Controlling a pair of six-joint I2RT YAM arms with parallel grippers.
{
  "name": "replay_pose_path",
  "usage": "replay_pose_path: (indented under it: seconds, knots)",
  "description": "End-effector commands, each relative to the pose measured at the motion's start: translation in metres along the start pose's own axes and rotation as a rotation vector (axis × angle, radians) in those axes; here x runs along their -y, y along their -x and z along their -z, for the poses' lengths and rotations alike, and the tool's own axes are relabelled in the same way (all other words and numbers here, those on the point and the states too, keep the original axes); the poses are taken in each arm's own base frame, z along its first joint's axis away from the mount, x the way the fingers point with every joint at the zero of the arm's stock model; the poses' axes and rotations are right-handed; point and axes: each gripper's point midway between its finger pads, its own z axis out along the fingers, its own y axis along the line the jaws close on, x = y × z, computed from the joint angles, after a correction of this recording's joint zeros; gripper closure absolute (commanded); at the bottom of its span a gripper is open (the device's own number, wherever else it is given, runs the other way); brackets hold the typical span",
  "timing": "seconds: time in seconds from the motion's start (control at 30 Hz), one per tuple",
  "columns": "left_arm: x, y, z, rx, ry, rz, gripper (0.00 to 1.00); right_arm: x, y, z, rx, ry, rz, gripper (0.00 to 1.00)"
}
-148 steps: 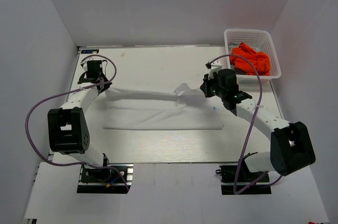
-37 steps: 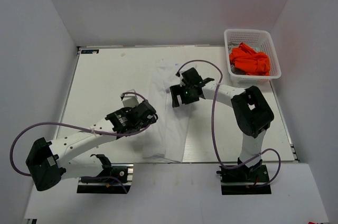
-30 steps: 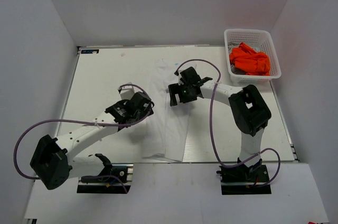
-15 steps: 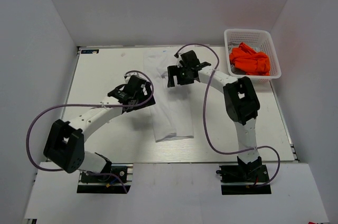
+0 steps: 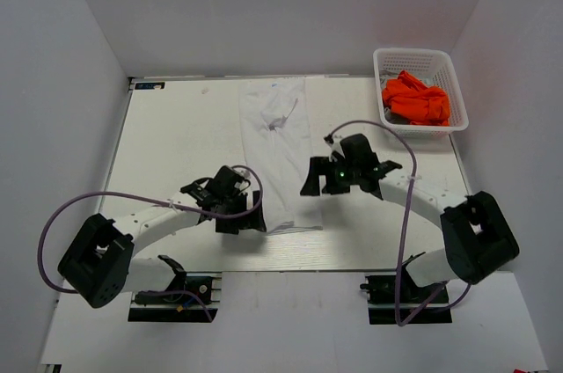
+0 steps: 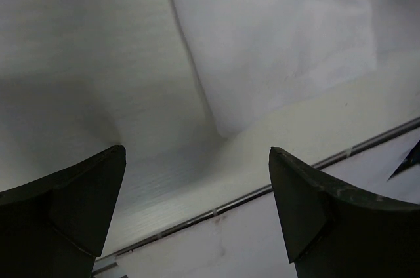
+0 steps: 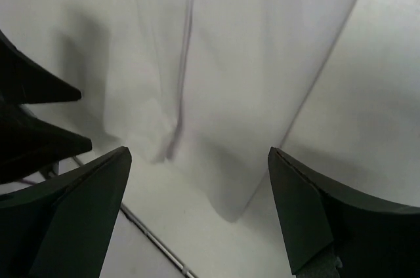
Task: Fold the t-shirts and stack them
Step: Grab the bottom of the folded rectangular tshirt with both arms
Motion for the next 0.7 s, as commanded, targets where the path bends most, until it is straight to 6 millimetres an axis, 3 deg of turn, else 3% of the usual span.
replay_pose_path:
  seconds: [0.0,0.1,0.17,0.43,0.5,0.53,0.6,0.67]
  knots:
    - [0.025,-0.007,0.003,0.002,-0.134,-0.023,0.0,-0.011,-0.041,0.013,-0.091,0.083,-0.084,0.1]
    - [0.028,-0.014,-0.006,-0.017,-0.139,-0.039,0.0,-0.007,-0.076,0.02,-0.174,0.095,-0.117,0.1]
    - [0.028,-0.019,-0.015,-0.03,-0.132,-0.059,0.0,-0.004,-0.089,0.02,-0.21,0.097,-0.135,0.1]
    - [0.011,-0.02,-0.031,-0.048,-0.008,-0.048,0.44,0.007,-0.111,0.017,-0.273,0.056,-0.194,0.13]
    - [0.011,-0.02,-0.034,-0.044,0.0,-0.056,0.48,0.012,-0.112,0.015,-0.269,0.031,-0.197,0.18]
    - [0.009,-0.022,-0.036,-0.052,0.008,-0.055,0.55,0.013,-0.113,0.013,-0.279,0.025,-0.205,0.22]
    - [0.009,-0.02,-0.038,-0.049,0.019,-0.054,0.61,0.015,-0.115,0.011,-0.291,0.021,-0.211,0.38]
    - [0.003,-0.022,-0.04,-0.057,0.043,-0.051,0.72,0.018,-0.116,0.007,-0.296,0.013,-0.216,0.44]
